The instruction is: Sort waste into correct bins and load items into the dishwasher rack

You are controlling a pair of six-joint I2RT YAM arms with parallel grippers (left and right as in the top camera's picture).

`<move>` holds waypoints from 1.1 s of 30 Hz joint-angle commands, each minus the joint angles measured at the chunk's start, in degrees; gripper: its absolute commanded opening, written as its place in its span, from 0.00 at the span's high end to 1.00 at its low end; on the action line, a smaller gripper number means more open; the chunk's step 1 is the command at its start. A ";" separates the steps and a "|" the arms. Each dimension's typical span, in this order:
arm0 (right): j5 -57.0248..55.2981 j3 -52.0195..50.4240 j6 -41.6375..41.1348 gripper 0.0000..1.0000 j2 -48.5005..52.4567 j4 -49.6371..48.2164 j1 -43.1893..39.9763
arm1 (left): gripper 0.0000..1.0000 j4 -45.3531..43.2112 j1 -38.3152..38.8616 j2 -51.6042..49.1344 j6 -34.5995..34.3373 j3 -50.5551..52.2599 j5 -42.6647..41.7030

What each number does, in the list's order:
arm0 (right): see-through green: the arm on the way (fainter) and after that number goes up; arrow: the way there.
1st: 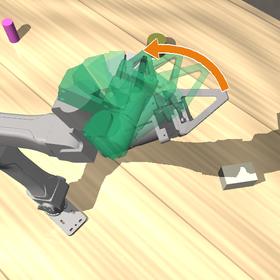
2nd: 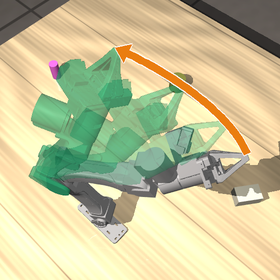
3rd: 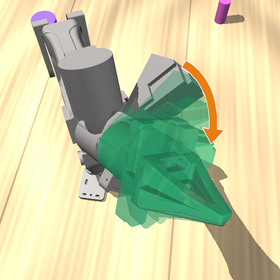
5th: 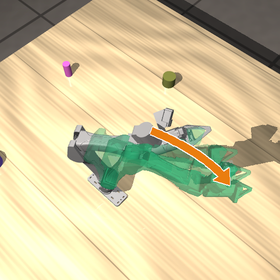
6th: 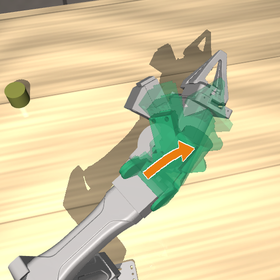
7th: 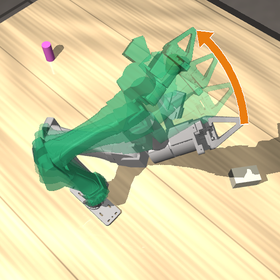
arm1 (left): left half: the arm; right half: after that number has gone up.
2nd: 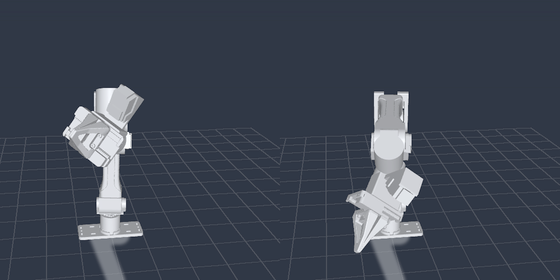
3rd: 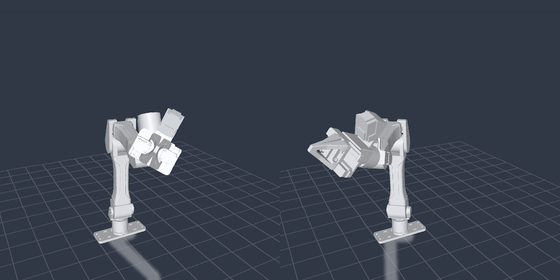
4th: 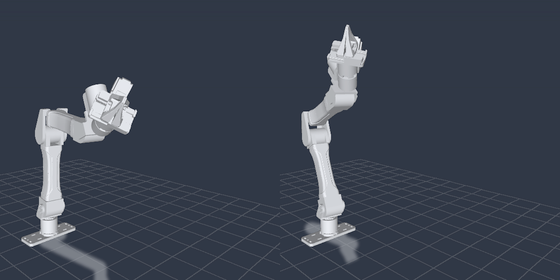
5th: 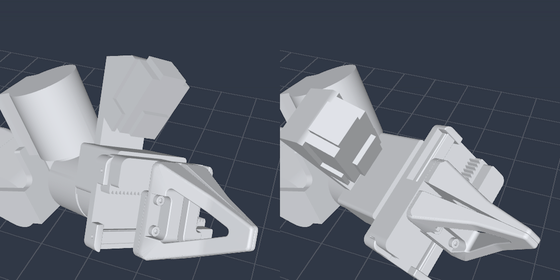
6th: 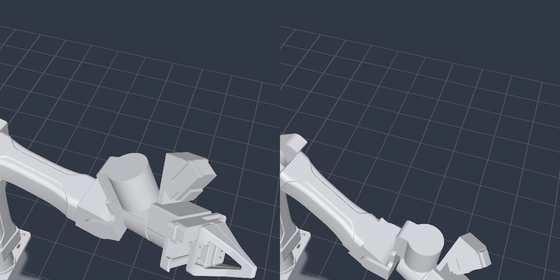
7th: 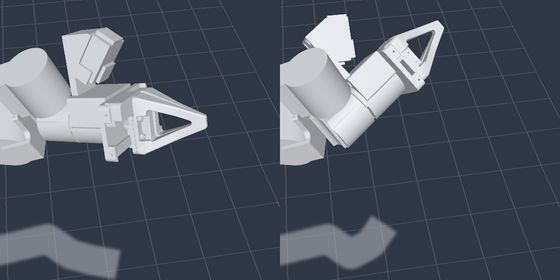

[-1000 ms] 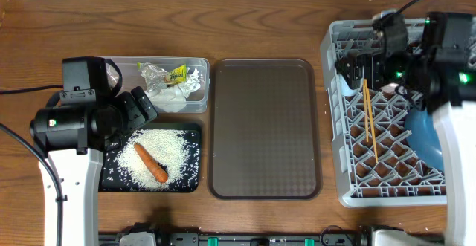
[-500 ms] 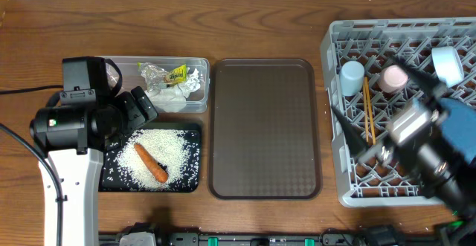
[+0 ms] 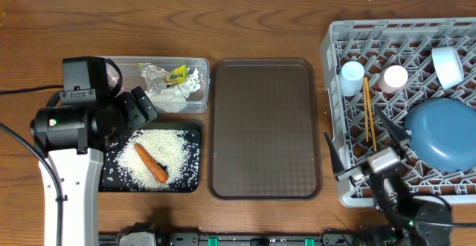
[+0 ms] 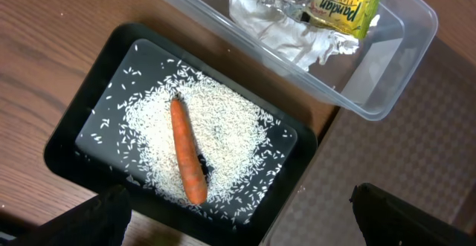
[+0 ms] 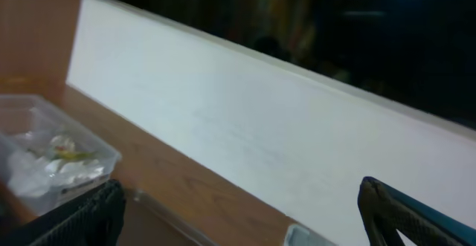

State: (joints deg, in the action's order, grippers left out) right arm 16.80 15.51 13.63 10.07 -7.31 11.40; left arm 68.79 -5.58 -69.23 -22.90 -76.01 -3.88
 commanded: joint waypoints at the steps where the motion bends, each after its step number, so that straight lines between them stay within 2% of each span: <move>1: -5.51 -5.05 -6.21 0.01 -4.33 -1.77 0.24 | 0.02 0.22 -0.24 0.02 -0.26 -0.61 0.50; 11: -7.78 -15.26 -11.76 0.01 -9.79 -2.86 -0.35 | 0.02 0.22 -0.24 0.02 -0.26 -0.61 0.50; 20: -8.83 -15.19 -11.43 0.01 -9.79 11.15 -0.98 | 0.02 0.22 -0.24 0.02 -0.26 -0.61 0.50; 33: -9.49 -15.19 -11.41 0.01 -9.70 10.97 -1.79 | 0.02 0.22 -0.24 0.02 -0.26 -0.61 0.50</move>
State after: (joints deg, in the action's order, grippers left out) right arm 7.99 0.40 3.11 0.69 3.38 10.02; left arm 68.82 -5.58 -69.23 -22.92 -76.01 -3.88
